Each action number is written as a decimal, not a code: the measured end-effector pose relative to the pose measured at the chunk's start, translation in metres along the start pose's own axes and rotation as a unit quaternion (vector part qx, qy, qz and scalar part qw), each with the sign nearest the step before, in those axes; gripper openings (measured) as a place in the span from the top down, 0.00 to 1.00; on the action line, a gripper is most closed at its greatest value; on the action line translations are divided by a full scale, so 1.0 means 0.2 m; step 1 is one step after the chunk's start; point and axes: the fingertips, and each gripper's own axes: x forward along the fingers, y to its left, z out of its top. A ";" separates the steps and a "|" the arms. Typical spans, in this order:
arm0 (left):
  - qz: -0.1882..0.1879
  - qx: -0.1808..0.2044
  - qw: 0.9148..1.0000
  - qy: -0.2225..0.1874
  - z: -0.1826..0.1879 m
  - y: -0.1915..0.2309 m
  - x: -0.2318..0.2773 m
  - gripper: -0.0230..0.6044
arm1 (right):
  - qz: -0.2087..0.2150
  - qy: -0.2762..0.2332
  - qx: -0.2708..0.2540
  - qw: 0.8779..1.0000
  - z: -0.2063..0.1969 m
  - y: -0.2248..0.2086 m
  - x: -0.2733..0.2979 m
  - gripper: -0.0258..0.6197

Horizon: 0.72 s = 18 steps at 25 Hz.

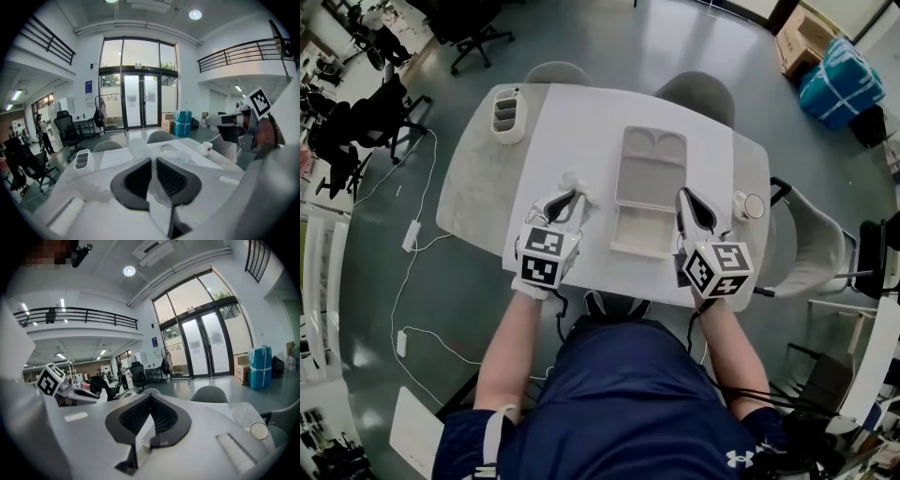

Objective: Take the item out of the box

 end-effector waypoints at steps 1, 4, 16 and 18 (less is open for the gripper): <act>0.004 -0.003 1.000 -0.003 0.00 0.01 -0.01 0.90 | 0.002 -0.001 -0.001 1.000 0.00 0.01 0.01 0.96; 0.014 -0.005 1.000 -0.011 0.01 0.04 -0.04 0.90 | 0.011 -0.006 -0.002 1.000 0.02 0.04 0.02 0.96; 0.018 -0.006 1.000 -0.020 0.03 0.08 -0.06 0.90 | 0.031 -0.006 -0.015 0.999 0.06 0.12 0.06 0.96; 0.017 -0.006 1.000 -0.021 0.04 0.07 -0.07 0.90 | 0.030 -0.011 -0.011 0.999 0.08 0.12 0.05 0.96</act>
